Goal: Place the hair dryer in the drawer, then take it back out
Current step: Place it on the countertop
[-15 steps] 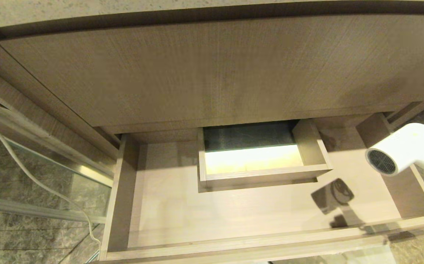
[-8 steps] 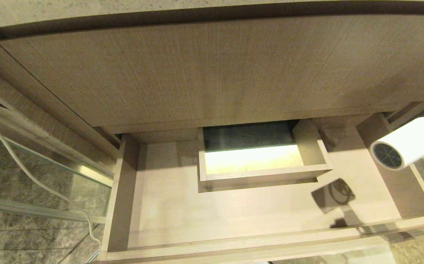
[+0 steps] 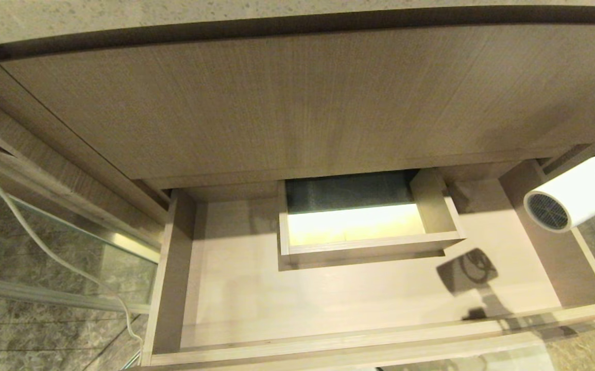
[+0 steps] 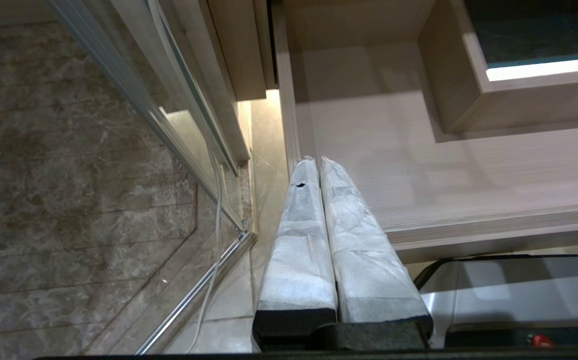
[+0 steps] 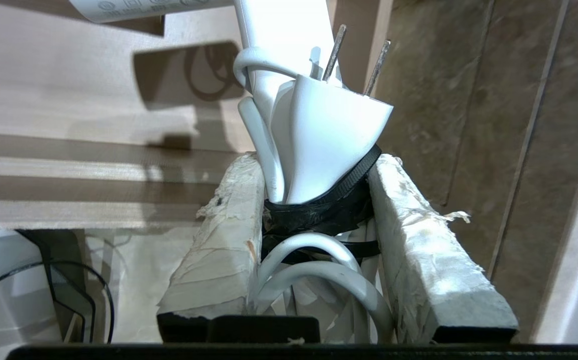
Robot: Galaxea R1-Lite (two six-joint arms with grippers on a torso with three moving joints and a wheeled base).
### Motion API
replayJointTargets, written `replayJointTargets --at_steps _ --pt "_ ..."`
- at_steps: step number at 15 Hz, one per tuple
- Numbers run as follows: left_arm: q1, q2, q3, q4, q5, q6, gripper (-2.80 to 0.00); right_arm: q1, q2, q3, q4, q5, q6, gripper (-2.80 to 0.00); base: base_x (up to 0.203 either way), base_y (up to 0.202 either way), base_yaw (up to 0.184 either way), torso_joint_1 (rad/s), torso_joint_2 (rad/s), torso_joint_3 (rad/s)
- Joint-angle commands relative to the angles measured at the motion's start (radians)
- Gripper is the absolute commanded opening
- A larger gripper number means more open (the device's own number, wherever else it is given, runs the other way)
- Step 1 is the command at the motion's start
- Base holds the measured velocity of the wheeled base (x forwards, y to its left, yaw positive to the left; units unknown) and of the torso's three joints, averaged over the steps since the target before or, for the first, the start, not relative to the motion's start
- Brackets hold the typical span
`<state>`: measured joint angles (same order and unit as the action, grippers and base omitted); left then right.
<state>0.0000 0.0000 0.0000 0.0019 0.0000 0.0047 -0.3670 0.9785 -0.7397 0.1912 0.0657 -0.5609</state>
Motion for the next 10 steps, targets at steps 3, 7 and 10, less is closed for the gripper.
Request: replayJointTargets --at_steps 3,7,10 --pt "0.000 0.000 0.000 0.000 0.000 0.000 -2.80 -0.003 -0.008 0.014 -0.007 0.000 -0.004 -2.80 0.000 0.000 0.000 0.241 -0.44 -0.182" --pt "0.000 0.000 0.000 0.000 0.000 0.000 -2.80 -0.007 -0.014 0.020 -0.009 0.000 -0.002 -2.80 0.000 0.000 0.000 0.134 -0.47 -0.204" --pt "0.000 0.000 0.000 0.000 0.000 0.000 -2.80 -0.012 -0.014 0.019 -0.010 0.000 -0.004 -2.80 0.000 0.000 0.000 0.307 -0.51 -0.216"
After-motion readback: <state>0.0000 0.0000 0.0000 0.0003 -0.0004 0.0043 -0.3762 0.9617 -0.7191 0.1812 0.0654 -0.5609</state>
